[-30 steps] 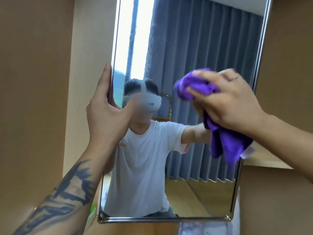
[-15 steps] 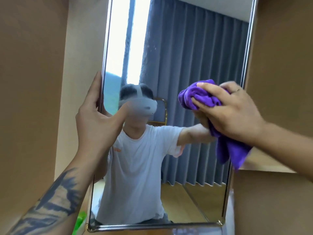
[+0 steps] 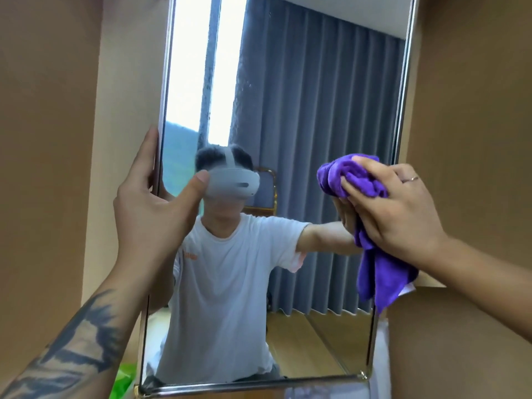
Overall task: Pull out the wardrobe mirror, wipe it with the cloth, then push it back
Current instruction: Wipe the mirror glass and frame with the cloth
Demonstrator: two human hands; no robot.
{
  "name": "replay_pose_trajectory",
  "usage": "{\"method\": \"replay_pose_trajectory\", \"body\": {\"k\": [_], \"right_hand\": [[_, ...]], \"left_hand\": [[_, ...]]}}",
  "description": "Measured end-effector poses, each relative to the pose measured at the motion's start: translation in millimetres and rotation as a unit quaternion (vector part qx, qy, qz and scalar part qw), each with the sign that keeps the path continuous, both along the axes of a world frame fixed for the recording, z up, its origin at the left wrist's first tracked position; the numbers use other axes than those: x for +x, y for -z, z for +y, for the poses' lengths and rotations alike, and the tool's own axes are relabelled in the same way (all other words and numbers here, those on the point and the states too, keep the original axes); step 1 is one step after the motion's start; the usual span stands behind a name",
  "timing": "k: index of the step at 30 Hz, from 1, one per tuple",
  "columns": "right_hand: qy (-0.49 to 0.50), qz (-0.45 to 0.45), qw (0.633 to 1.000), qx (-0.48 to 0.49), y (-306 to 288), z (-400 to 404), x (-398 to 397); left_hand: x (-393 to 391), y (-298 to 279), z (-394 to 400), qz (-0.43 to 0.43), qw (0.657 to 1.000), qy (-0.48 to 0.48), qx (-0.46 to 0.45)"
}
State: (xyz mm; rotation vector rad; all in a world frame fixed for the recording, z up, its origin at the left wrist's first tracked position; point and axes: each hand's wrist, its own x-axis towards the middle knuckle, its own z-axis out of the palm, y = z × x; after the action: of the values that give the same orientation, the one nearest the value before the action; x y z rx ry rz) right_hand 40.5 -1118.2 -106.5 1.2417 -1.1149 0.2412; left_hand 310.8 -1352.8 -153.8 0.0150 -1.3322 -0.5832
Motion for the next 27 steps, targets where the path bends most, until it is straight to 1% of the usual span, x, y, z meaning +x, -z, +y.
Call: {"method": "replay_pose_trajectory", "body": {"k": [1, 3, 5, 6, 7, 8, 10, 11, 12, 13, 14, 15, 16, 17, 18, 19, 20, 21, 22, 23, 25, 26, 27], "right_hand": [[0.007, 0.012, 1.000, 0.024, 6, 3, 0], [0.027, 0.079, 0.993, 0.086, 0, 14, -2], [0.051, 0.157, 0.977, 0.133, -23, 26, -8], [0.063, 0.162, 0.976, 0.129, -37, 31, -10], [0.069, 0.128, 0.985, 0.095, -48, 36, -11], [0.068, 0.060, 0.995, 0.037, -55, 37, -11], [0.058, -0.075, 0.993, -0.073, -50, 30, -4], [0.053, -0.108, 0.989, -0.090, -39, 23, 0], [0.040, -0.106, 0.991, -0.074, -23, 17, 3], [0.021, -0.073, 0.997, -0.031, -5, 12, 3], [0.001, -0.015, 0.999, 0.033, 13, 11, 2], [-0.007, 0.054, 0.993, 0.104, 26, 13, -2], [0.000, 0.113, 0.979, 0.168, 28, 19, -6], [0.018, 0.153, 0.966, 0.207, 23, 24, -11], [0.029, 0.156, 0.963, 0.219, 14, 28, -16], [0.039, 0.123, 0.975, 0.182, 3, 31, -18], [0.037, 0.046, 0.992, 0.112, -7, 33, -17], [0.041, -0.031, 0.998, 0.038, -12, 32, -13], [0.038, -0.076, 0.996, -0.022, -11, 28, -9], [0.039, -0.091, 0.993, -0.063, -6, 21, -5], [0.023, -0.114, 0.988, -0.101, 10, 7, 9], [0.020, -0.112, 0.990, -0.083, 18, 2, 16], [0.014, -0.080, 0.996, -0.036, 24, -2, 24]], "left_hand": [[0, 0, -1, 0.004, 1.000, 0.003, 0.001], [0, -1, -2, 0.013, 1.000, 0.007, 0.009], [-2, -3, -4, 0.031, 0.999, 0.019, 0.029], [-3, -4, -5, 0.043, 0.998, 0.031, 0.042], [-6, -5, -7, 0.056, 0.996, 0.048, 0.058], [-8, -6, -9, 0.069, 0.993, 0.066, 0.075], [-9, -5, -13, 0.088, 0.989, 0.077, 0.096], [-8, -4, -15, 0.091, 0.988, 0.076, 0.101], [-7, -3, -16, 0.092, 0.987, 0.078, 0.104], [-5, -2, -16, 0.094, 0.987, 0.081, 0.104], [-4, -1, -16, 0.094, 0.987, 0.084, 0.102], [-3, 0, -17, 0.093, 0.987, 0.087, 0.102], [-3, -1, -16, 0.091, 0.987, 0.089, 0.102], [-4, -1, -16, 0.091, 0.986, 0.090, 0.103], [-4, -1, -15, 0.093, 0.986, 0.090, 0.104], [-5, -2, -14, 0.094, 0.986, 0.089, 0.104], [-5, -2, -14, 0.091, 0.986, 0.090, 0.105], [-5, -2, -14, 0.088, 0.986, 0.093, 0.106], [-5, -2, -15, 0.086, 0.986, 0.098, 0.107], [-3, -1, -15, 0.087, 0.985, 0.102, 0.108], [2, -1, -11, 0.089, 0.984, 0.112, 0.106], [4, -2, -8, 0.088, 0.984, 0.114, 0.104], [6, -3, -7, 0.086, 0.985, 0.111, 0.100]]}}
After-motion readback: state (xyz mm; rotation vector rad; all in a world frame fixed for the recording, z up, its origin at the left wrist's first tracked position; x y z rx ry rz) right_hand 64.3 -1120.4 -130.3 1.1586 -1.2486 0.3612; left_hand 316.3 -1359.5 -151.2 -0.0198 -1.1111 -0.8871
